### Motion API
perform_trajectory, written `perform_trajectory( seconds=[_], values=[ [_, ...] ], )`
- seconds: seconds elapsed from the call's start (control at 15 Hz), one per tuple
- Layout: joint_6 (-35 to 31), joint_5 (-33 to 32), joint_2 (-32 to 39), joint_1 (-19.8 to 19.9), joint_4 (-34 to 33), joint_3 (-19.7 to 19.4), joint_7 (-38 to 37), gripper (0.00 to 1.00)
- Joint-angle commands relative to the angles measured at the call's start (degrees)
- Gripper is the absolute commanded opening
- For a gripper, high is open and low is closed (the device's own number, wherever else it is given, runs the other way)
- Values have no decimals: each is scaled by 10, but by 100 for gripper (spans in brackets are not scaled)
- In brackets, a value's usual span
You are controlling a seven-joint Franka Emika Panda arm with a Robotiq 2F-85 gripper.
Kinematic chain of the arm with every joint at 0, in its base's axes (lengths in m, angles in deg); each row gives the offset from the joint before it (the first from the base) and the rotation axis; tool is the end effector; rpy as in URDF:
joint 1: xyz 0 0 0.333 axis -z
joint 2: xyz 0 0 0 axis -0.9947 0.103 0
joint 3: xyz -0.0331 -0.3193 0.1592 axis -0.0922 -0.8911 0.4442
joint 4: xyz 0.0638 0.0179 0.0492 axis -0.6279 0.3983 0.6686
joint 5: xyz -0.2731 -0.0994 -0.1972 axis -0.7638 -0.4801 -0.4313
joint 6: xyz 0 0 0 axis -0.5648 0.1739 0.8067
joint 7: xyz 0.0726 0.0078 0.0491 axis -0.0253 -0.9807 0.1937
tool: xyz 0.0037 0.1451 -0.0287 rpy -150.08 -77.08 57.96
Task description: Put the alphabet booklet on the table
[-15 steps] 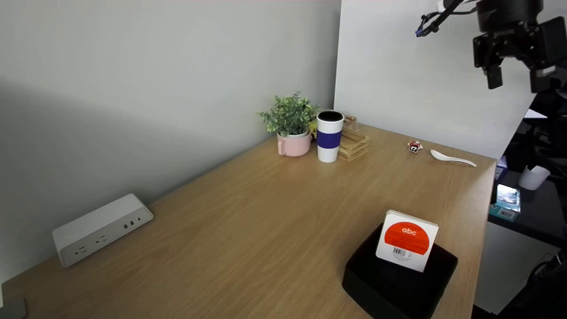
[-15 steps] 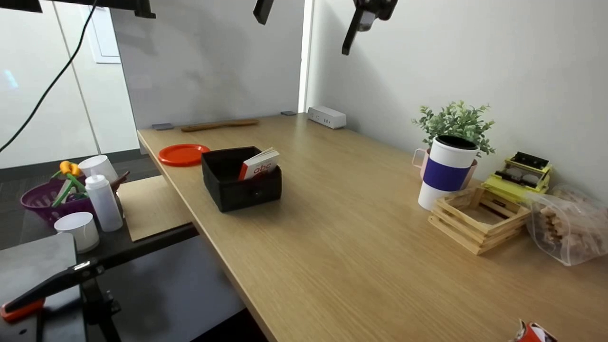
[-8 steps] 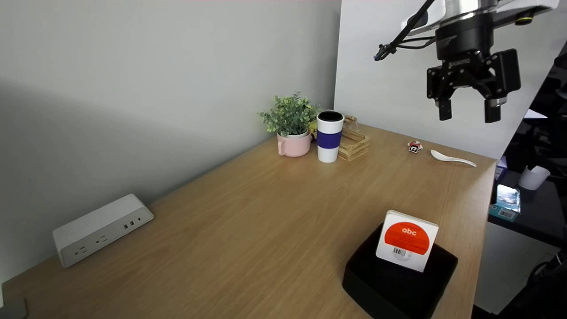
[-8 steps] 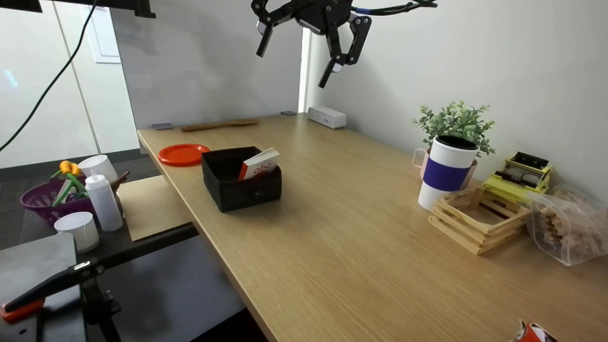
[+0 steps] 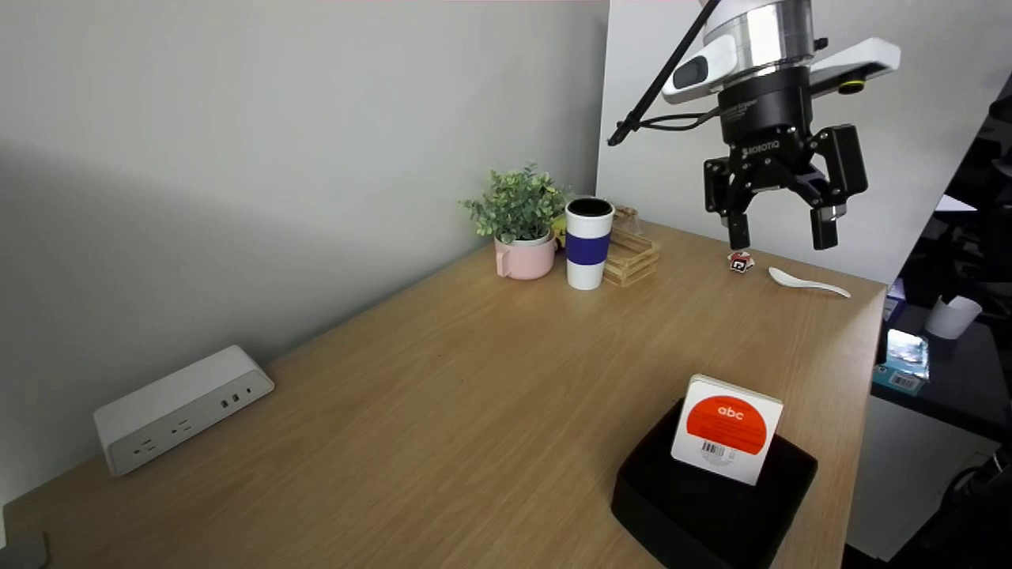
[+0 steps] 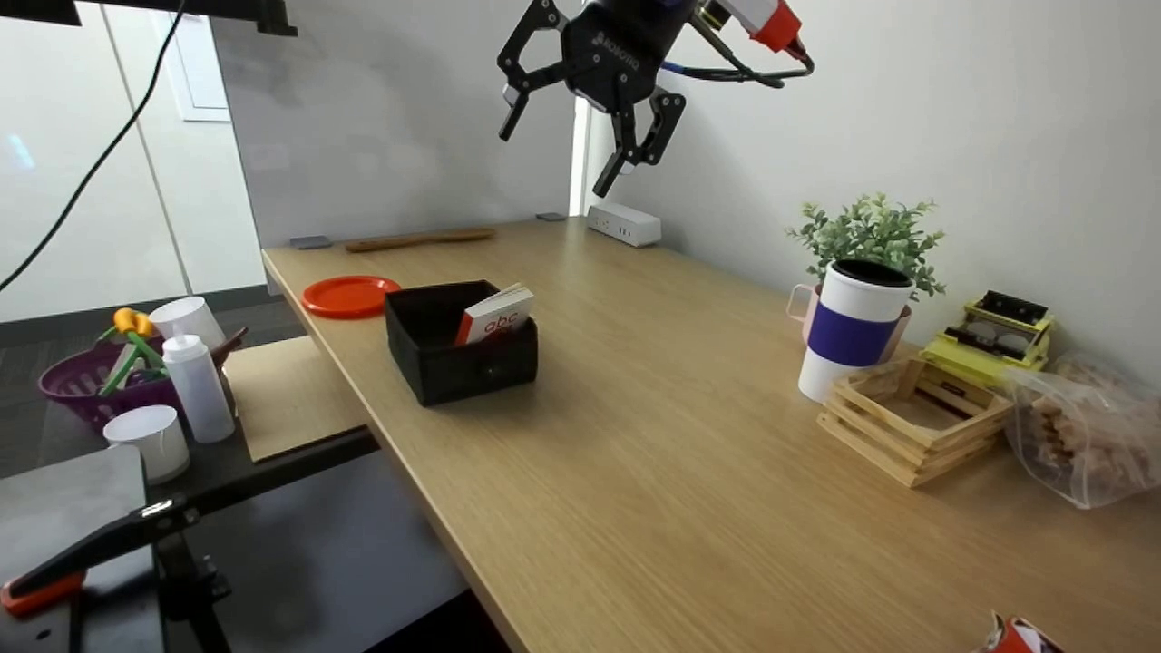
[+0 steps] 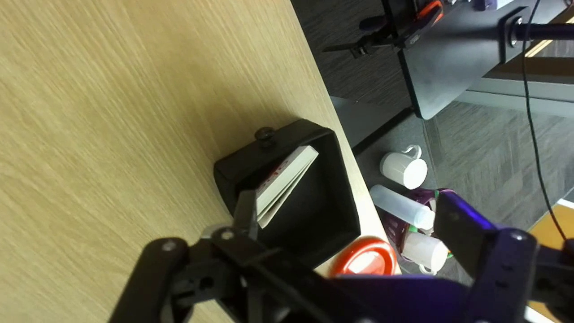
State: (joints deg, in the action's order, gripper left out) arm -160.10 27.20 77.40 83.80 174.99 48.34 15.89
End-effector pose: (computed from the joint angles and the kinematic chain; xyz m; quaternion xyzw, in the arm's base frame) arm 0.5333 0.0317 0.4144 -0.8371 -0.5019 0.1125 0.1862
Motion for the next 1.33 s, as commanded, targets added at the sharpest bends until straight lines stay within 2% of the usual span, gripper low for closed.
perform_trajectory(
  seconds=[0.0,0.07,0.2,0.73,0.93,1.0,1.07,1.27],
  values=[
    [2,-2,3,11,-5,12,0,100],
    [3,-6,1,9,-5,12,-4,100],
    [-8,31,-1,15,-3,14,-8,100],
    [-139,248,-2,28,50,15,-95,100],
    [-205,327,-8,27,77,15,-109,100],
    [-213,367,-12,31,81,18,-92,100],
    [-185,319,3,23,57,11,-102,100],
    [-195,351,2,24,61,10,-100,100]
  ],
)
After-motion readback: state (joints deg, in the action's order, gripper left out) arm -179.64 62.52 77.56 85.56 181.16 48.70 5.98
